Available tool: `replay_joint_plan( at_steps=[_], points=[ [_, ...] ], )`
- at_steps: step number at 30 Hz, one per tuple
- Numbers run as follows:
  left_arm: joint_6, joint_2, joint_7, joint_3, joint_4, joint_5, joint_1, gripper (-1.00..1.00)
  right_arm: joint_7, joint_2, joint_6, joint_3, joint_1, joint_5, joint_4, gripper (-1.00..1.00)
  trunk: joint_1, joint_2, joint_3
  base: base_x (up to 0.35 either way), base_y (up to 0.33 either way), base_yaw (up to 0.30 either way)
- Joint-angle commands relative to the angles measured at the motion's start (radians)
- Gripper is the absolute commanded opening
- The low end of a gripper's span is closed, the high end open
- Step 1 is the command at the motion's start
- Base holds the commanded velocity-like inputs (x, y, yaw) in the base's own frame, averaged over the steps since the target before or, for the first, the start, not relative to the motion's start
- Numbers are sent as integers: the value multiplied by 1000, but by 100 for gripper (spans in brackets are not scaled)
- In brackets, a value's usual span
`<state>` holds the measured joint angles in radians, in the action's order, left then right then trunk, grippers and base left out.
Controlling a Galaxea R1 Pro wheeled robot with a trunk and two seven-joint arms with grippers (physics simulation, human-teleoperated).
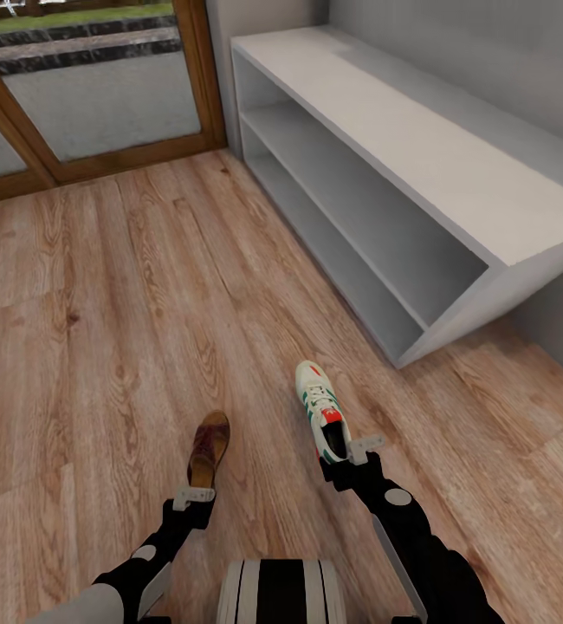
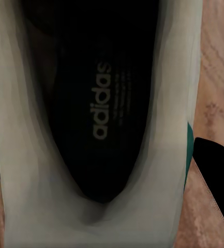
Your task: Pick up the two gym shoes and the two sandals from the corridor floor and place them onto the hallstand (shoe rack) in the corridor, making sure they are on the rack and not on the floor. Arrange them so the two gym shoes are next to each other and the two sandals are next to each other.
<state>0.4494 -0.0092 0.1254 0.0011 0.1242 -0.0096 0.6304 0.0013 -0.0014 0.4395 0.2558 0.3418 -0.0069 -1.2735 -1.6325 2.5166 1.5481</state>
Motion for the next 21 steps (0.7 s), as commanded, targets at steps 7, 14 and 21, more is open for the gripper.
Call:
replay_joint_plan(
  at_steps=[7, 14, 21],
  points=[
    [-2, 1, 2, 2, 69, -1, 1, -100, 0, 0, 5, 0, 0, -1, -1, -100, 3, -1, -27, 0, 0, 0],
    [-228, 4, 5, 2, 320, 2, 1, -100, 0, 0, 5, 0, 0, -1, 0, -100, 6, -3, -54, 0, 0, 0],
    [-587, 5, 6, 2, 703, 2, 2, -100, 0, 0, 5, 0, 0, -1, 2, -100, 10, -5, -81, 0, 0, 0]
  ],
)
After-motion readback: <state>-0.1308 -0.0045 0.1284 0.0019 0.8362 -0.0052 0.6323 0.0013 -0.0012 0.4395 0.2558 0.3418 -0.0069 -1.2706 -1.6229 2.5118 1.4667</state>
